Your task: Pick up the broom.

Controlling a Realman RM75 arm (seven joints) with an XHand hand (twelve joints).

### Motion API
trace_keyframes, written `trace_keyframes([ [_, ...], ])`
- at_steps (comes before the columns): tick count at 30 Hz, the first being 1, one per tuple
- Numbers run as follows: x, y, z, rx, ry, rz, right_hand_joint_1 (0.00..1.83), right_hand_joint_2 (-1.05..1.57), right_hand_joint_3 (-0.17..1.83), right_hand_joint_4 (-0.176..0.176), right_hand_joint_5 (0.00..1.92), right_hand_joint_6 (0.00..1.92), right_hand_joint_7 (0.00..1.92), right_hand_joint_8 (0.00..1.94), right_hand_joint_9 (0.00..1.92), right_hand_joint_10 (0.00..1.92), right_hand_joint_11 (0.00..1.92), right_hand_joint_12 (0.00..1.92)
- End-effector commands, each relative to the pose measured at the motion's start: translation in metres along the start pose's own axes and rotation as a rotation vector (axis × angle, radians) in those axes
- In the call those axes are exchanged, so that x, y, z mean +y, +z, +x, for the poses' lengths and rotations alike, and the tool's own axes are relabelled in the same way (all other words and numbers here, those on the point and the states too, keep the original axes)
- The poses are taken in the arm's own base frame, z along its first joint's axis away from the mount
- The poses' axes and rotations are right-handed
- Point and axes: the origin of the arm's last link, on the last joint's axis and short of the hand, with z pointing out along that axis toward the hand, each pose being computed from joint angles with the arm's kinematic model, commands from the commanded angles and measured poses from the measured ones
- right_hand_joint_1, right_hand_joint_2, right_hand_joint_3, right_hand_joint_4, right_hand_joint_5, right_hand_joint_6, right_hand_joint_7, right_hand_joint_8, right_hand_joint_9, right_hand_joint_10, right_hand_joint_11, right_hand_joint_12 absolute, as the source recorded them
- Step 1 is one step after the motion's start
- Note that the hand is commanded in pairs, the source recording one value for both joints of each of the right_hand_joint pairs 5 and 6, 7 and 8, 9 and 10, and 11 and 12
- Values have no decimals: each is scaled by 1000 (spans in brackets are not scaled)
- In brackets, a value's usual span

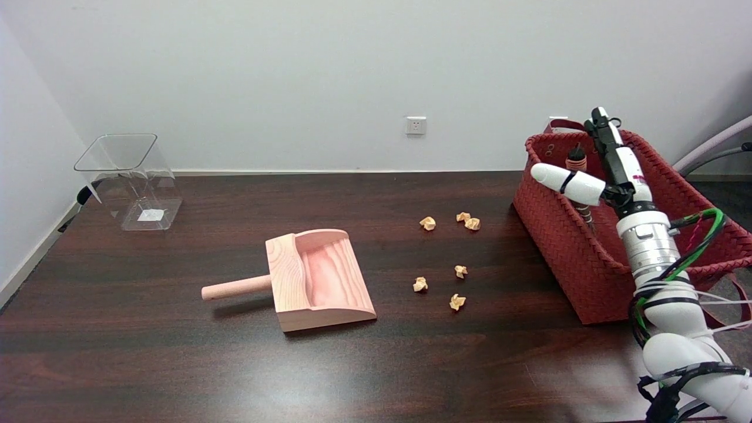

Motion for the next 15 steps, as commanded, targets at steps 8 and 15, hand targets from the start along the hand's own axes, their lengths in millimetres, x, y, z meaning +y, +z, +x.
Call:
trace_keyframes([
  [8,14,-1,-7,-51,-11,-70,875,708,-175,0,61,61,364,364,61,61,61,61],
  [15,15,-3,-6,-41,-3,-75,860,762,-175,0,234,234,617,617,234,234,234,234],
])
